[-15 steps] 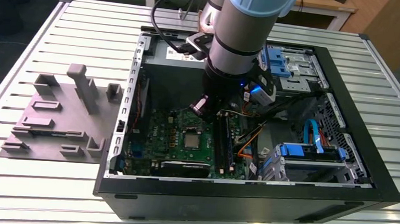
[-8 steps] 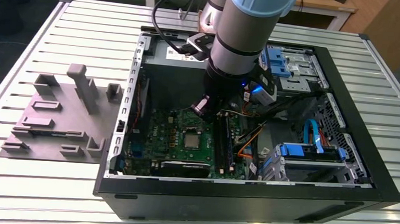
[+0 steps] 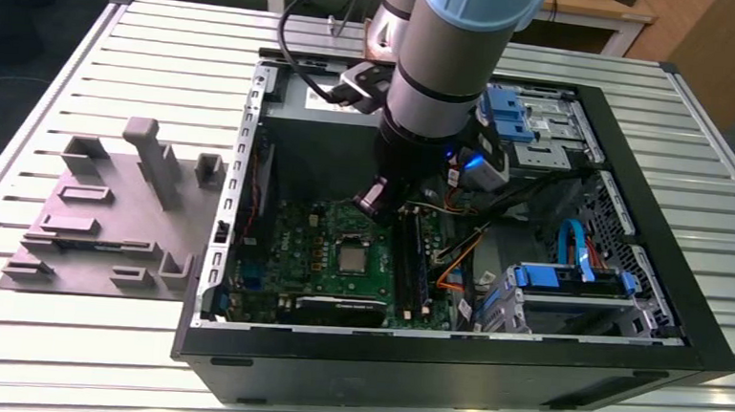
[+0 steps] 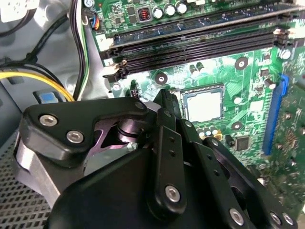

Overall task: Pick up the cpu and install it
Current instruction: 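Close the cpu cover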

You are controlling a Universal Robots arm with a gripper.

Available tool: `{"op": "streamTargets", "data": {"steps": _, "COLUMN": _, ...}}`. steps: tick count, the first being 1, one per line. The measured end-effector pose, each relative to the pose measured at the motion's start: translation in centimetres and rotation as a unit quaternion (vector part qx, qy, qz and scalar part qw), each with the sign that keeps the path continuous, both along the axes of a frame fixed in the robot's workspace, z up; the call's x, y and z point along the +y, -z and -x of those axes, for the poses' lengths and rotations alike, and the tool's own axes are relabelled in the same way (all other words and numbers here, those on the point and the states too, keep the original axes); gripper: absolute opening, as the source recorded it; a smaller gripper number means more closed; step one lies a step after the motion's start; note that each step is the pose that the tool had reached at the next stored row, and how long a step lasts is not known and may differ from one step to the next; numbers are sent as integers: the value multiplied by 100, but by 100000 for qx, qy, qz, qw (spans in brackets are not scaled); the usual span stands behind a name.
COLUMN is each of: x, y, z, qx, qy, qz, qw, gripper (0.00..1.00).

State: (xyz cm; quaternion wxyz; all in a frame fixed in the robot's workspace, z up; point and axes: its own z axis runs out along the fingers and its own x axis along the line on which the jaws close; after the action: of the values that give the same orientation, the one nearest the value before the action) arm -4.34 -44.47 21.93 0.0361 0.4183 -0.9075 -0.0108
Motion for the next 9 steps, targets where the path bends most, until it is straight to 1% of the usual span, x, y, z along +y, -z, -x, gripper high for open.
{"op": "streamTargets", "data": {"steps": 4, "x": -1, "y": 1, "z": 0, "qx": 0, "qy": -2395, "qz": -3, "qw": 99971, "gripper": 10}}
{"op": "streamTargets", "data": {"steps": 9, "x": -1, "y": 2, "z": 0, "qx": -8, "qy": -2743, "qz": -15, "qw": 99962, "gripper": 10}}
